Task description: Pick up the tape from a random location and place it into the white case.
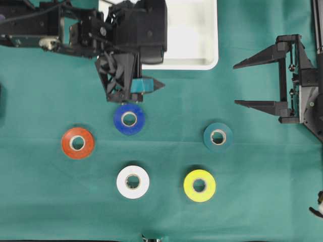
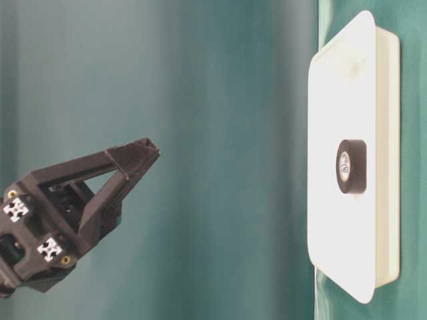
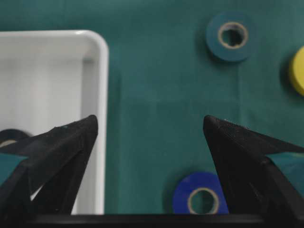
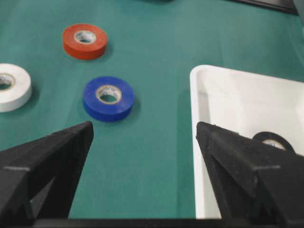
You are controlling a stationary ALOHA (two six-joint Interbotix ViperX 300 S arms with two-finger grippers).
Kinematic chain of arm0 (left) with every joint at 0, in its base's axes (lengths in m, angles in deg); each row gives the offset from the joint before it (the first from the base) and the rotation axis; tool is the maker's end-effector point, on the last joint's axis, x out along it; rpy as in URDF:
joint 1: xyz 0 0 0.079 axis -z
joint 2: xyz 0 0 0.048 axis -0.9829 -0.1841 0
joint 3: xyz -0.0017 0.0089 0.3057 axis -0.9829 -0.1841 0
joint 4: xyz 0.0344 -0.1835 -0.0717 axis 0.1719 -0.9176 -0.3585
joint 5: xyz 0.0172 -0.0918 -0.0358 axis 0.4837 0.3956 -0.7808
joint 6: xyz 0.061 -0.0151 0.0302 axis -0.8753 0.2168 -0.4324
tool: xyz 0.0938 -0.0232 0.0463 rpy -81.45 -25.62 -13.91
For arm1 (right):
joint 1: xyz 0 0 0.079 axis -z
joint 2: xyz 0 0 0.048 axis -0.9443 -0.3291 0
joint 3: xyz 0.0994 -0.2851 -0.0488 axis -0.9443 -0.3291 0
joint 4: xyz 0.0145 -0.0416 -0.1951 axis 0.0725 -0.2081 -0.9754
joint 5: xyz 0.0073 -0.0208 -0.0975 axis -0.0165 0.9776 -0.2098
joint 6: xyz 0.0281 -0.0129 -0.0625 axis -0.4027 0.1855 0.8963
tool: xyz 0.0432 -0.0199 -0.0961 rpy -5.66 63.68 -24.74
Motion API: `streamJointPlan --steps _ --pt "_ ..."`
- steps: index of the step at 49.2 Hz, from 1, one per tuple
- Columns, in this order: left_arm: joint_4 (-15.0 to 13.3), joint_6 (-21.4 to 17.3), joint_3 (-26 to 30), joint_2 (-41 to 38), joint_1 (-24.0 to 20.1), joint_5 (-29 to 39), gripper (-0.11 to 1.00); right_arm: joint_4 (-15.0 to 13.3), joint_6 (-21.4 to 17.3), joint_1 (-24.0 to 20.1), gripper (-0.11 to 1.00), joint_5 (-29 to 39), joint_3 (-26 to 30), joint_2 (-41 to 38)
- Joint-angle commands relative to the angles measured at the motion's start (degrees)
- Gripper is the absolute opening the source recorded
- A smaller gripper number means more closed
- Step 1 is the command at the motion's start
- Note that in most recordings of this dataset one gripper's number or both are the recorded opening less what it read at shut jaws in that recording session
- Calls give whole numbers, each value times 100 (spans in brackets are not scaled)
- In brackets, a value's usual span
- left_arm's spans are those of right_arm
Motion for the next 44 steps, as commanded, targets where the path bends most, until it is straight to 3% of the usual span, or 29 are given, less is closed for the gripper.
streamJointPlan --steps 1,14,31,44 --pt "0 -9 26 193 9 -35 98 0 9 9 89 -44 97 -9" --pt "9 -44 -519 747 -9 -167 98 -9 -18 9 89 -18 114 35" --pt "0 -141 -2338 2522 -26 -1485 98 0 -18 0 89 -18 114 88" --pt "-35 -114 -3463 3797 -26 -1907 98 0 -18 9 89 -18 105 88"
